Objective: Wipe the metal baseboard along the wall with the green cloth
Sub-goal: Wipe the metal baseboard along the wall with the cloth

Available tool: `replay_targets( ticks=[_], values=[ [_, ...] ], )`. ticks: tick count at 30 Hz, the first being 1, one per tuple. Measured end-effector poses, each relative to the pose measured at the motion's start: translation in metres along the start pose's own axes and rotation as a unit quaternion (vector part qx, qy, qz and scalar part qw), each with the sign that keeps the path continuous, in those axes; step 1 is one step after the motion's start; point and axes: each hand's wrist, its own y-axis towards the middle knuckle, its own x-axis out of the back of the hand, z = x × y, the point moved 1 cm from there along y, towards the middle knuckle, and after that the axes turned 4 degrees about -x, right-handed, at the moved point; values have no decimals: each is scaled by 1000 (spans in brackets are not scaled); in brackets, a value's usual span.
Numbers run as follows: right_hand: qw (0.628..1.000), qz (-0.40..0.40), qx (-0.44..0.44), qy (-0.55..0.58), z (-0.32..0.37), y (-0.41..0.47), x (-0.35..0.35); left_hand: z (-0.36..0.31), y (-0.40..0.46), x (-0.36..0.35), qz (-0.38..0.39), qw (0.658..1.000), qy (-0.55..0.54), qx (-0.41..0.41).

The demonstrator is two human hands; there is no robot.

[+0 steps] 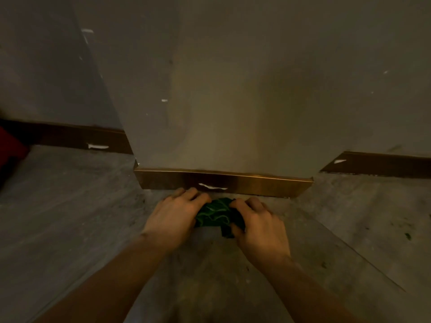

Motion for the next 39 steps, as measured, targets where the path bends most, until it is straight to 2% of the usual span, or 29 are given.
replay_targets(
  ticks=[7,13,18,22,26,31,34,35,36,38,39],
  values=[
    [999,-46,-12,23,-2,12,-12,13,10,-12,-37,999,-6,-15],
    [985,-82,-48,143,-9,11,-21,4,13,-18,-75,994,-75,5],
    [945,-92,-85,301,-6,5,-38,-8,6,-30,-111,982,-147,51],
    [894,-51,-131,425,4,7,-47,-9,9,-38,-139,962,-209,106],
    [845,-14,-152,512,20,2,-52,-13,12,-38,-154,941,-279,114],
    [831,-10,-151,535,23,12,-57,-9,13,-50,-141,925,-346,75],
    [846,-20,-145,513,18,14,-53,-11,9,-57,-92,908,-403,61],
    [854,-22,-144,499,16,14,-52,-11,6,-59,-80,914,-395,48],
    [863,-23,-145,483,14,13,-52,-8,3,-60,-79,933,-350,31],
    [894,-38,-143,422,9,11,-50,-2,-3,-59,-103,979,-175,-1],
    [916,-48,-135,375,6,10,-49,1,-6,-59,-113,989,-94,-8]
  ],
)
